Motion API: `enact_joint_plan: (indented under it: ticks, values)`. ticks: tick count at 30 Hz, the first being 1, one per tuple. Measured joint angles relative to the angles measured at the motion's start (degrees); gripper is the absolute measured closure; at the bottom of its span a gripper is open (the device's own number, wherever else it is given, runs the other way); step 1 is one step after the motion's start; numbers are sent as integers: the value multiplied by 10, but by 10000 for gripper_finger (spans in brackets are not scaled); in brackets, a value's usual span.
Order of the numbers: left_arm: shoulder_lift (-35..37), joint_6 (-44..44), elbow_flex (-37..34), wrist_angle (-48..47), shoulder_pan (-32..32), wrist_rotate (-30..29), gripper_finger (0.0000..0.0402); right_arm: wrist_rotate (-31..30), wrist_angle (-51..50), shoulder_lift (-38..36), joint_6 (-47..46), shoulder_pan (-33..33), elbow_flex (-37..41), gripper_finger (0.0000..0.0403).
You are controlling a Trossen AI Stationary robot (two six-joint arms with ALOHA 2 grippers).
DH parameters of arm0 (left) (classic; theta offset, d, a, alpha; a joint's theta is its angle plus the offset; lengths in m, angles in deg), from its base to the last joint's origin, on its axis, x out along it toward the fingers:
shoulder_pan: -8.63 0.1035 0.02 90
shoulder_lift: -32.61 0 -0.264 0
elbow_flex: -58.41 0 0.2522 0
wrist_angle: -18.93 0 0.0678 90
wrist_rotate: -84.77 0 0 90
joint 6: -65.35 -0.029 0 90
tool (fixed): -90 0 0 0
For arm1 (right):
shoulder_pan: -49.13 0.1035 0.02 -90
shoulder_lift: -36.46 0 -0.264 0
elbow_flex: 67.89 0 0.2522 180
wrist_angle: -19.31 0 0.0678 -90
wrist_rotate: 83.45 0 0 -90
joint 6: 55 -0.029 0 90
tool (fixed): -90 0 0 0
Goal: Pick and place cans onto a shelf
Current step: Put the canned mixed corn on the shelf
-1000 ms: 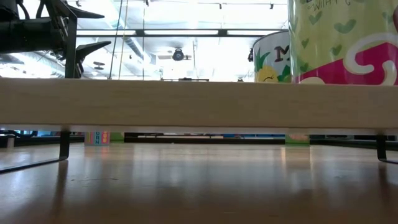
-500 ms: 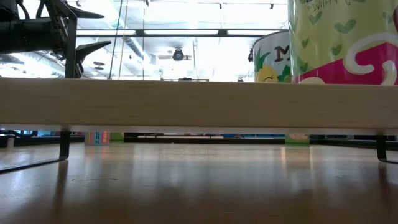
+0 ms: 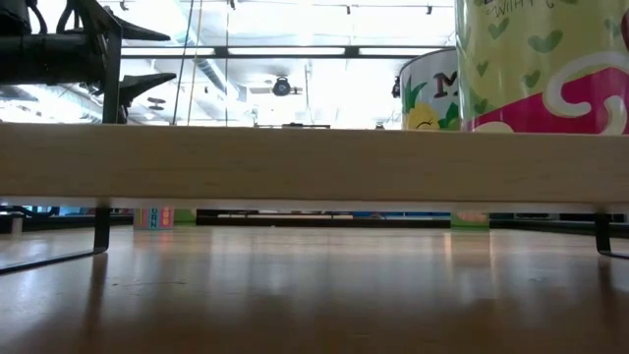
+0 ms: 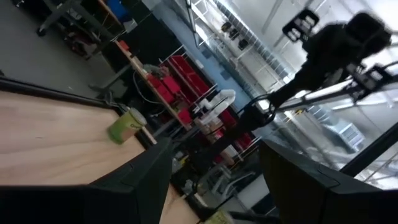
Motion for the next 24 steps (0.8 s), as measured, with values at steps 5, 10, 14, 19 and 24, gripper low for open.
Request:
enact_joint_plan:
  ticks: [5,10,14,19,24]
  values:
    - [0,-52,0,1,0,-1,157,0,-1,4,-19,-8,0,393]
    - [0,-101,3,-16,0,30,157,2,1,5,-102,-4,0,393]
    - [-3,-102,40,-123,0,65,157,20,15,5,-210,4,0,393]
    - [-51,-102,107,-251,10,75,157,93,3,5,-308,10,0,392]
    - [-143,-61,193,-368,37,86,157,159,0,5,-291,10,0,393]
